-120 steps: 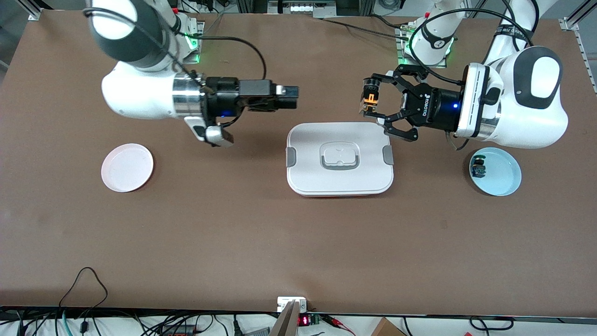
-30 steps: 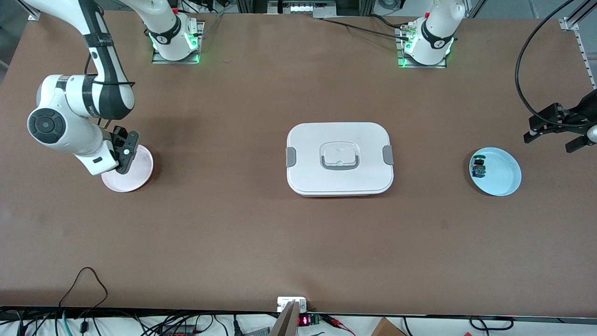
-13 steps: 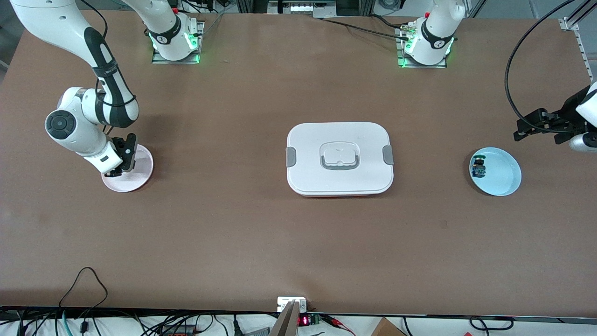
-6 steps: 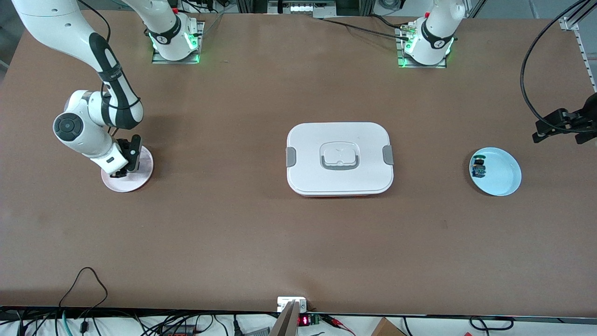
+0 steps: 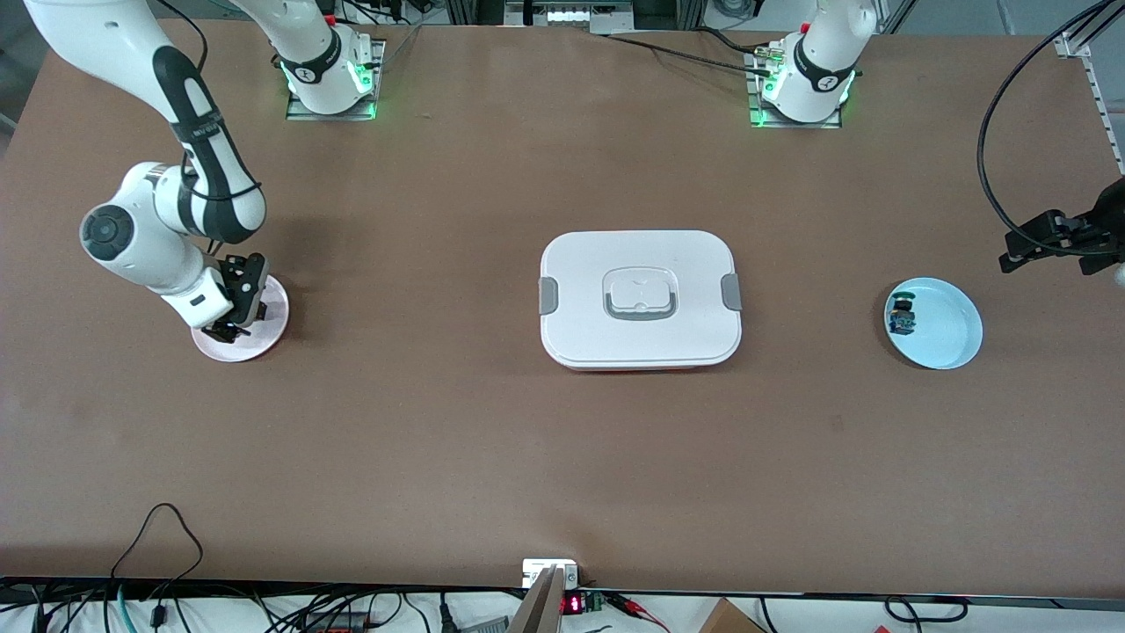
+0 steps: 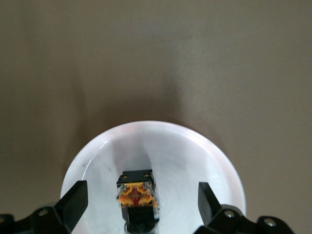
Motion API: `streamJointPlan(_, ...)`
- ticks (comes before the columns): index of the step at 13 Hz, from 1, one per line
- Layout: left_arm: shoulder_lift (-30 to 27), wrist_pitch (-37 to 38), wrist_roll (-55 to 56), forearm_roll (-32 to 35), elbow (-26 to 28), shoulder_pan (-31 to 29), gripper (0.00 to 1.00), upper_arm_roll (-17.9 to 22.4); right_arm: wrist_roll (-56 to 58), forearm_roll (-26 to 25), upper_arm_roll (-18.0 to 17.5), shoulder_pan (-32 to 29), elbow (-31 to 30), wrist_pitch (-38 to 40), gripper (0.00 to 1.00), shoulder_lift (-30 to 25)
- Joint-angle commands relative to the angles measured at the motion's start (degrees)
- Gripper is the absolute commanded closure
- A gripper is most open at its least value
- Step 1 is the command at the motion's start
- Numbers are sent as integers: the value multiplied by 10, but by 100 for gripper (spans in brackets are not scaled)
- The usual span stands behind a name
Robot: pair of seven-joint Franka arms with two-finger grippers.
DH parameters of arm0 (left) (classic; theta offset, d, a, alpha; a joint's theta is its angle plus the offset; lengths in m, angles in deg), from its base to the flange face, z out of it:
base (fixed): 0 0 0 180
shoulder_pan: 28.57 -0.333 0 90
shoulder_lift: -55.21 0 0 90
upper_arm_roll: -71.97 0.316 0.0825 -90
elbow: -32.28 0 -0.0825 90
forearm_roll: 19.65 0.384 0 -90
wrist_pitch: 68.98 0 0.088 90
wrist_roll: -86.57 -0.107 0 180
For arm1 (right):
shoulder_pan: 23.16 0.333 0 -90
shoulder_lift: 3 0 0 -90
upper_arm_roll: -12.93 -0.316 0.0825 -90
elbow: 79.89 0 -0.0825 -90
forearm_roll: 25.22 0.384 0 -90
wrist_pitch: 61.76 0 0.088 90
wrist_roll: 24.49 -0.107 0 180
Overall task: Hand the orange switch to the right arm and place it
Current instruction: 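Lower the switch onto the white plate and open the right gripper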
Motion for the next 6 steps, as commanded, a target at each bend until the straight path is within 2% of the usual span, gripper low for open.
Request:
streamJointPlan(1,10,9,-1,18,-19,0,0,-3,8,28,-11,-13,34,79,0,-37)
streamJointPlan(4,10,12,-1,17,-18,-1,0,-3,-29,51,-11,-13,100,164,0,-49)
streamJointPlan(6,12,12,-1,18,-18,-2,0,-2,-108,58,-11,-12,133,222,0,-66)
